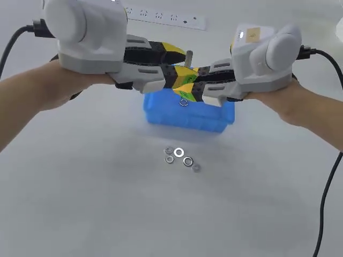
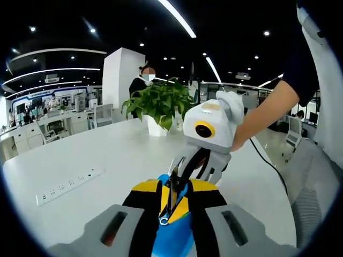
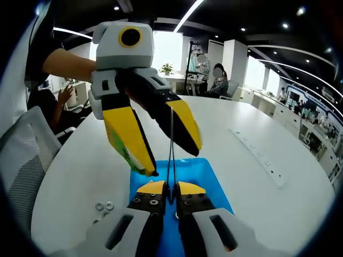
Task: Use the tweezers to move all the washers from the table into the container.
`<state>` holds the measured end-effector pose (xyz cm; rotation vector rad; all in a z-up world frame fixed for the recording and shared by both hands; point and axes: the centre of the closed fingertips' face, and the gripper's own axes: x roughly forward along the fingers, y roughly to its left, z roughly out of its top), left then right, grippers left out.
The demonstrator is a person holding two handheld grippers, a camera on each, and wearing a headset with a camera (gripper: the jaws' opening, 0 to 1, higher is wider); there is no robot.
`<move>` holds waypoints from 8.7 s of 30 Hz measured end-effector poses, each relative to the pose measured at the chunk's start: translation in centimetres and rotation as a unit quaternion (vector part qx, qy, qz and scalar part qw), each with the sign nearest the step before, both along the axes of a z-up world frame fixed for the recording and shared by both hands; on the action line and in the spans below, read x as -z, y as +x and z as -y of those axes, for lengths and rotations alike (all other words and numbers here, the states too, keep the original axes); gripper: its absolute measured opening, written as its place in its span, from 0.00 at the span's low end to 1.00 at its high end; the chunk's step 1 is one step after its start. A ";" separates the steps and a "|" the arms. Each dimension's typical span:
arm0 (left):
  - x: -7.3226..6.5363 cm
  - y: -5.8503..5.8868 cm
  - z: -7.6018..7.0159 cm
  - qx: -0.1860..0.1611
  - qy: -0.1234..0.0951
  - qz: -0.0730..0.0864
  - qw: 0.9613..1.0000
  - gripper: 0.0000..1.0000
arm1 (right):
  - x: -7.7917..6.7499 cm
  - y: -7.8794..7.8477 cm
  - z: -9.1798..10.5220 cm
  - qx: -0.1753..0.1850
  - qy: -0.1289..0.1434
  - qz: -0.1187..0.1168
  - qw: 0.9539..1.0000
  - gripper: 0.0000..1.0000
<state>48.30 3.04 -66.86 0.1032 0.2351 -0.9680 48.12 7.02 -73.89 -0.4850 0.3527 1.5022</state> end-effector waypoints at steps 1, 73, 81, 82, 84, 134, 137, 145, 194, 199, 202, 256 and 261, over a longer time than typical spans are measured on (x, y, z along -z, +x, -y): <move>-0.1 0.0 0.2 -0.001 -0.003 0.000 1.000 0.22 | 0.1 0.0 0.0 0.000 0.000 -0.001 1.000 0.08; -3.3 -2.9 -0.4 0.080 0.098 0.068 0.990 0.04 | -2.1 -2.6 2.5 -0.005 0.001 0.017 1.000 0.50; -4.8 -5.0 0.1 0.072 0.102 0.073 0.990 0.04 | -2.5 -4.7 4.5 0.005 -0.001 0.013 1.000 0.66; -4.9 -5.5 0.3 0.070 0.100 0.073 0.990 0.04 | -2.6 -5.2 4.8 0.007 0.008 0.007 1.000 0.68; -4.9 -6.2 0.6 0.067 0.101 0.072 0.990 0.04 | -2.6 -6.1 5.2 0.010 0.010 0.006 1.000 0.70; 1.8 -12.2 1.2 0.042 0.096 0.023 0.994 0.04 | 1.0 -14.6 9.6 -0.009 -0.015 -0.078 0.997 1.00; 1.8 -12.1 1.3 0.041 0.090 0.020 0.995 0.04 | 1.0 -14.5 9.8 -0.004 -0.013 -0.084 0.996 1.00; 2.7 -12.1 1.2 0.042 0.096 0.016 0.994 0.04 | 1.3 -13.7 10.9 0.018 -0.015 -0.093 0.995 1.00; 3.6 -12.1 0.9 0.082 0.096 -0.063 0.990 0.05 | 3.6 -13.1 1.9 -0.093 -0.053 -0.090 0.990 0.31; 3.7 -12.1 1.0 0.084 0.098 -0.064 0.990 0.05 | 3.9 -12.6 1.7 -0.099 -0.065 -0.061 0.991 0.23; 3.8 -12.2 1.0 0.086 0.100 -0.064 0.989 0.06 | 3.9 -12.8 1.7 -0.110 -0.064 -0.060 0.990 0.18; 3.5 -14.3 -2.0 0.014 0.097 -0.091 0.991 0.51 | 0.7 -12.2 1.7 -0.061 -0.027 -0.031 0.997 0.09; 3.4 -15.2 -2.8 -0.003 0.096 -0.085 0.992 0.59 | -0.1 -12.3 2.1 -0.066 -0.031 -0.025 0.997 0.09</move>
